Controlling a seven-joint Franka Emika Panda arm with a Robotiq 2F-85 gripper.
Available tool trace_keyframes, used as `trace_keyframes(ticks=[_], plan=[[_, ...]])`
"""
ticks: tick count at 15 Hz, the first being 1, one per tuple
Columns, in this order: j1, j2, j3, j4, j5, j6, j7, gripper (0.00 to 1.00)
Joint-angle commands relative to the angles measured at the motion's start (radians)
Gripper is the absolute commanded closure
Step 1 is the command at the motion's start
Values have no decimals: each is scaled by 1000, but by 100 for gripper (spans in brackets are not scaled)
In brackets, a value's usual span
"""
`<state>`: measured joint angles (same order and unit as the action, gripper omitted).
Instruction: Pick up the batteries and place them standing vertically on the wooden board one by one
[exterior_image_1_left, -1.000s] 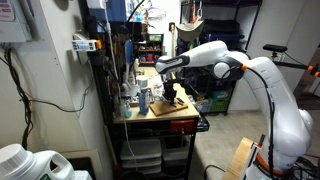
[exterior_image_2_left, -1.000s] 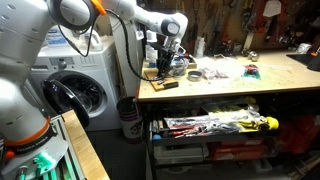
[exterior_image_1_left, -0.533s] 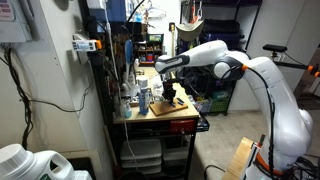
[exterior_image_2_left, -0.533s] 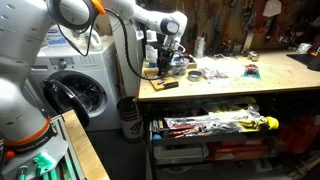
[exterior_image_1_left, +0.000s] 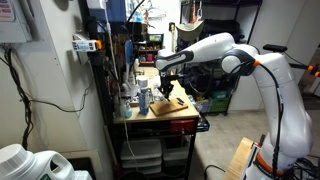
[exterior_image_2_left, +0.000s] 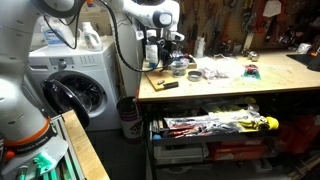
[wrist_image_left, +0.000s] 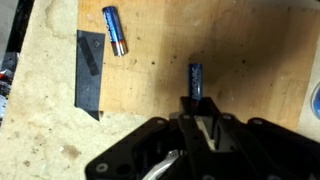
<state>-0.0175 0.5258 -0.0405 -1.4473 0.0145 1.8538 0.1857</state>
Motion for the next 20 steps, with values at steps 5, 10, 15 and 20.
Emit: trace_keyframes(ticks=[5,10,15,20], plan=[[63,-210,-53,-295,-114,185,255,96],[76,-290,-66,-397,-209,248,383,96],[58,-274,-48,-366,-201,238,378,84],[92,-295,-63,-407,-291,309,516,96]])
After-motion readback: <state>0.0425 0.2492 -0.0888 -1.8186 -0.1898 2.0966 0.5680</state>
